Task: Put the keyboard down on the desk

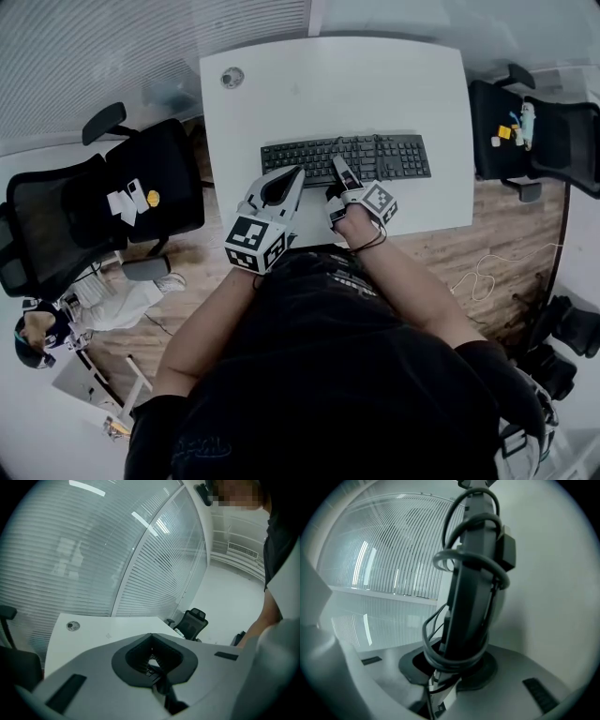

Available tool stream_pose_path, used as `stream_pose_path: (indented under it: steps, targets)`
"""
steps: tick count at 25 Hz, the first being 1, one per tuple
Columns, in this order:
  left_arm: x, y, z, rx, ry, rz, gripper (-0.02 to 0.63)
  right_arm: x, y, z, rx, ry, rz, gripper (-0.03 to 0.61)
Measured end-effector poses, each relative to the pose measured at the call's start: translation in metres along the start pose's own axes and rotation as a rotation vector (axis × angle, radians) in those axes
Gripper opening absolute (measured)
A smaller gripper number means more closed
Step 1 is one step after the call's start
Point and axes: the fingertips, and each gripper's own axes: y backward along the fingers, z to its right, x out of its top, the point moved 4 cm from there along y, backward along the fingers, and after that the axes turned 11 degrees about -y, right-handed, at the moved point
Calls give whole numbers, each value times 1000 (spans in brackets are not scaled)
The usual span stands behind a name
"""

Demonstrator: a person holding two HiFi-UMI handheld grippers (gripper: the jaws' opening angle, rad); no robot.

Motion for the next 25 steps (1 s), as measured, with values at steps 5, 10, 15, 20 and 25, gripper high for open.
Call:
stream_pose_path:
  steps: [5,10,15,20,25]
  targets:
    - [-1,0,0,3,6,-11,15,-1,-1,1,-11,3,-2,91]
    - [-3,-3,0,-7,14,-11,15,-1,-2,0,-29,12,-10,94]
    - [-3,-3,-1,0,26,-8,15,-2,-2,-6,-36,0,-24,163]
    - [-1,0,-2,9,29,5,15,-4,-1,-6,-92,-3,-52,270]
    - [0,4,0,21,42,24,15,-3,1,-3,-142,6,-49,341]
